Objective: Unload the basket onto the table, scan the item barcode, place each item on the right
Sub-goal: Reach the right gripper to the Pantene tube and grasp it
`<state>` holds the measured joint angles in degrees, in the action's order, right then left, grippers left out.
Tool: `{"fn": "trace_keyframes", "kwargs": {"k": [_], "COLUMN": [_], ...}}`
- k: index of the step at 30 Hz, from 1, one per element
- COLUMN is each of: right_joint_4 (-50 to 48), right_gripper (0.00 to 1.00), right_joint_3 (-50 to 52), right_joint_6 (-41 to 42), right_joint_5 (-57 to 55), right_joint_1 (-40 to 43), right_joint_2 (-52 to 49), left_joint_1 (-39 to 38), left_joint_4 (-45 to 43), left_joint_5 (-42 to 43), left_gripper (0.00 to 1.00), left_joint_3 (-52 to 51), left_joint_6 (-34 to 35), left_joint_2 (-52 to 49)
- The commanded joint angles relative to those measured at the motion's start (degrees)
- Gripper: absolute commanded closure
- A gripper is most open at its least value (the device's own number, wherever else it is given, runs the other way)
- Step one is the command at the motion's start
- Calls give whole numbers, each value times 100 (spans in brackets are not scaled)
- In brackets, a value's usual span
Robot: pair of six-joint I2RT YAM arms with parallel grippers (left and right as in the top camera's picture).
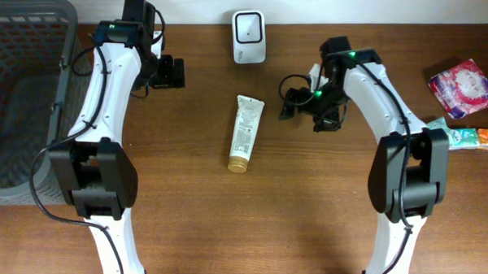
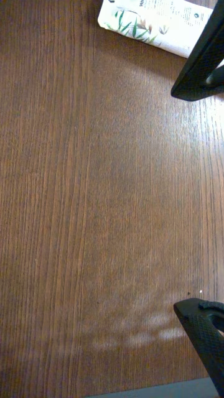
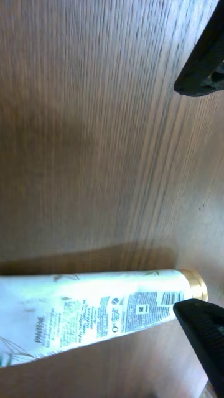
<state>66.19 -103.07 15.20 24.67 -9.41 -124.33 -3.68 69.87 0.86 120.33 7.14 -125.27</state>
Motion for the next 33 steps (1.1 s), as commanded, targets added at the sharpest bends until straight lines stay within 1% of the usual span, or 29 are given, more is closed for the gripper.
{"fn": "trace_keyframes", "kwargs": {"k": [1,6,12,17,23,29,33], "right_joint_4": [72,105,52,20,26,24,-7], "right_gripper": [1,1,1,1,1,1,1], "right_joint_3": [33,44,44,190,192,192,192], "right_joint_6": [-146,-144,-142,-170,-166,-164,-166], "right_joint_5": [-103,-101,-133,57,348,398,662], "right_joint_1": [-229,-380,-376,-380,-376,-376,-376], "right_joint_2": [96,96,96,94,94,94,94], "left_joint_1": [7,7,7,7,0,0,0], "left_joint_4": [11,11,11,11,9,9,11], "left_joint_5": [66,66,66,66,66,66,66], "left_gripper": [1,1,1,1,1,1,1], "left_joint_3": [68,68,68,68,68,68,68], "left_joint_6": [74,74,74,74,74,74,74], "left_joint_2": [-2,-2,-2,-2,-2,-2,-2]}}
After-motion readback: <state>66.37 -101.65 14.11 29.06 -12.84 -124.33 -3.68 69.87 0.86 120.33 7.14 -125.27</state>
